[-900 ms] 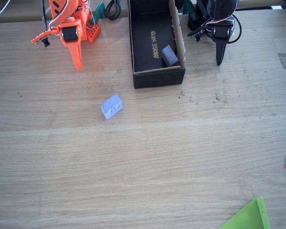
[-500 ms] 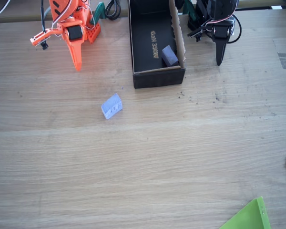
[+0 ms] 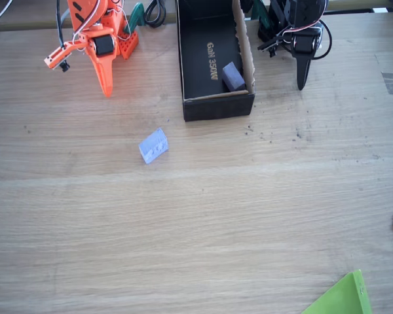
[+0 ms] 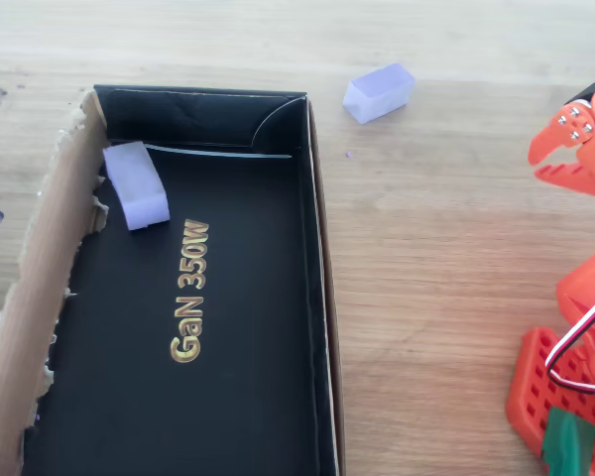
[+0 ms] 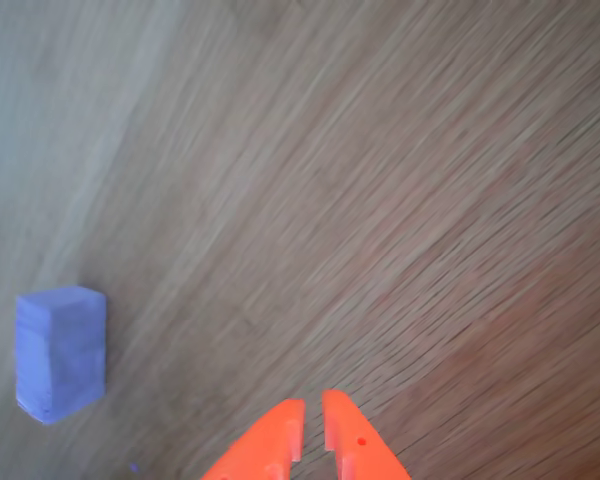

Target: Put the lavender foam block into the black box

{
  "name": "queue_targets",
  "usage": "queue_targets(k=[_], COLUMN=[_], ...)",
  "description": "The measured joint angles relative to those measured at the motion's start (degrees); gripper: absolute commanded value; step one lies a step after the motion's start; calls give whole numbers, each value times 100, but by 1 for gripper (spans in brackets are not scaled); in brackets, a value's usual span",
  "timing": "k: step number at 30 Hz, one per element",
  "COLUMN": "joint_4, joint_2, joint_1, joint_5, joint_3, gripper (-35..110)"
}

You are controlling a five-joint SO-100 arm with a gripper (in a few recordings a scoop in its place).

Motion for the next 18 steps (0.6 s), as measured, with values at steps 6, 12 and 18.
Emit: queue_targets(k=[6, 12, 18], joint_4=[0, 0, 0], joint_2=[53, 62, 70], joint_1=[26, 35, 114], joint_5=[-149, -1160, -1995], joint_3=[0, 0, 0], gripper=[0, 5, 24])
